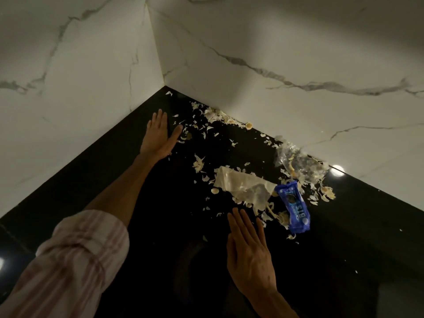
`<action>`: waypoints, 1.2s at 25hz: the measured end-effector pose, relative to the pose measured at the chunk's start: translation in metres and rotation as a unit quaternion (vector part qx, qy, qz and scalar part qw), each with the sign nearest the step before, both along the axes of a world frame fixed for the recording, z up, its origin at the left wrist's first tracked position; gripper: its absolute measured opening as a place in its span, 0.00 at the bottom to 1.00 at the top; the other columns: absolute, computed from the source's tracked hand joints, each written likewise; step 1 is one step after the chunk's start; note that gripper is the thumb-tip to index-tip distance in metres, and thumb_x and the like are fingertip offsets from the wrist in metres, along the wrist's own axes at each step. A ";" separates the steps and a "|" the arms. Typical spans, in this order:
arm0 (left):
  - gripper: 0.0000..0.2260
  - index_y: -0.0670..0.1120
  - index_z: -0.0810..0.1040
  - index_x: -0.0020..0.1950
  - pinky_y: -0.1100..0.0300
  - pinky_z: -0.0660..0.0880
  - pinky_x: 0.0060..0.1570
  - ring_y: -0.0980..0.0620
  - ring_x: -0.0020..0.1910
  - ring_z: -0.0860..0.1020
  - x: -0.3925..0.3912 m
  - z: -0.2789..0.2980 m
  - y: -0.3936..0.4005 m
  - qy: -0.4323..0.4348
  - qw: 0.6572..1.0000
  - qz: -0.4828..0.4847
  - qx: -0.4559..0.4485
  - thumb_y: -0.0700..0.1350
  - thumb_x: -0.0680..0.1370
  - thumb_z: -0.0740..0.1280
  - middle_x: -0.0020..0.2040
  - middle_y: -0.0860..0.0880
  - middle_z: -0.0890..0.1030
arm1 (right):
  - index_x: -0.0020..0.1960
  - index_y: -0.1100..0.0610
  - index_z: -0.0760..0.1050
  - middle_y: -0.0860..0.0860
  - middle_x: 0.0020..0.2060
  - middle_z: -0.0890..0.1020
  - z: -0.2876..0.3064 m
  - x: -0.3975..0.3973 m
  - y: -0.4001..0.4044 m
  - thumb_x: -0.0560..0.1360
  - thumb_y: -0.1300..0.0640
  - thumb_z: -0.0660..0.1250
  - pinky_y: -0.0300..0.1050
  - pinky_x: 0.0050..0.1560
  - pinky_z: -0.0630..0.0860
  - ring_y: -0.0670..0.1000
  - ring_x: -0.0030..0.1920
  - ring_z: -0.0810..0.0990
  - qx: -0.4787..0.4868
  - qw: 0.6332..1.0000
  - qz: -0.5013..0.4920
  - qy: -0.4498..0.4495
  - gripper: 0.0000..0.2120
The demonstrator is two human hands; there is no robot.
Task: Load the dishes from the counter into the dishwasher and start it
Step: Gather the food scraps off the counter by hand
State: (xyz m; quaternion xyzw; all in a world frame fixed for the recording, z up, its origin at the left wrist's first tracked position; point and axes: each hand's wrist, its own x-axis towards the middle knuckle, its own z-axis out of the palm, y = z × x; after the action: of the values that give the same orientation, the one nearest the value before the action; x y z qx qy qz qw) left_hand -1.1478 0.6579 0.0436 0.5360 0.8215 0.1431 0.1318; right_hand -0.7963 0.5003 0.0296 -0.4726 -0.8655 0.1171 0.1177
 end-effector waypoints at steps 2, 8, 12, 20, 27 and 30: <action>0.39 0.44 0.46 0.80 0.50 0.42 0.76 0.47 0.78 0.42 -0.010 0.001 0.029 -0.008 1.000 -0.001 0.000 0.69 0.78 0.45 0.80 0.45 0.44 | 0.76 0.53 0.62 0.48 0.76 0.62 0.000 -0.001 0.002 0.84 0.48 0.44 0.52 0.75 0.52 0.47 0.78 0.54 0.001 1.000 0.003 0.003 0.24; 0.40 0.43 0.46 0.80 0.49 0.44 0.76 0.47 0.79 0.46 -0.037 -0.004 0.098 -0.022 0.999 0.014 0.037 0.69 0.79 0.48 0.80 0.44 0.48 | 0.72 0.51 0.71 0.45 0.73 0.69 -0.009 -0.003 0.007 0.82 0.49 0.50 0.51 0.72 0.61 0.46 0.75 0.63 0.044 0.998 -0.004 0.045 0.22; 0.39 0.39 0.48 0.79 0.48 0.46 0.77 0.45 0.79 0.50 -0.046 -0.005 0.122 -0.008 0.999 0.015 0.046 0.67 0.79 0.50 0.80 0.41 0.52 | 0.70 0.50 0.74 0.44 0.71 0.71 -0.011 -0.004 0.008 0.82 0.49 0.50 0.51 0.69 0.63 0.45 0.74 0.66 0.062 0.997 -0.010 0.048 0.21; 0.34 0.49 0.51 0.80 0.46 0.52 0.75 0.45 0.78 0.49 0.040 0.011 0.076 -0.004 0.987 -0.158 -0.013 0.68 0.79 0.47 0.80 0.50 0.50 | 0.75 0.51 0.66 0.45 0.75 0.66 -0.003 -0.002 0.008 0.83 0.48 0.48 0.50 0.74 0.55 0.45 0.77 0.57 0.033 0.999 -0.006 0.015 0.23; 0.30 0.49 0.45 0.79 0.48 0.48 0.78 0.57 0.77 0.42 0.147 0.006 -0.016 -0.064 0.961 -0.270 -0.020 0.62 0.82 0.43 0.80 0.53 0.44 | 0.76 0.52 0.62 0.46 0.76 0.62 -0.003 -0.001 0.003 0.84 0.45 0.43 0.49 0.75 0.48 0.46 0.78 0.54 -0.015 1.000 -0.007 0.005 0.25; 0.30 0.50 0.50 0.80 0.50 0.52 0.77 0.59 0.78 0.45 0.169 0.007 -0.070 -0.183 0.964 -0.186 0.056 0.62 0.81 0.45 0.80 0.54 0.48 | 0.75 0.52 0.65 0.46 0.75 0.63 -0.001 0.001 0.001 0.83 0.45 0.48 0.46 0.77 0.48 0.44 0.77 0.55 -0.034 0.998 0.001 0.053 0.24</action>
State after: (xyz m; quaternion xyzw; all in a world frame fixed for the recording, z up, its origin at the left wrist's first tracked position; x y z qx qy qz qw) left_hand -0.9787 0.5876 0.0509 0.6504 0.6601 0.2573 0.2740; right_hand -0.7948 0.5014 0.0288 -0.4683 -0.8543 0.1711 0.1471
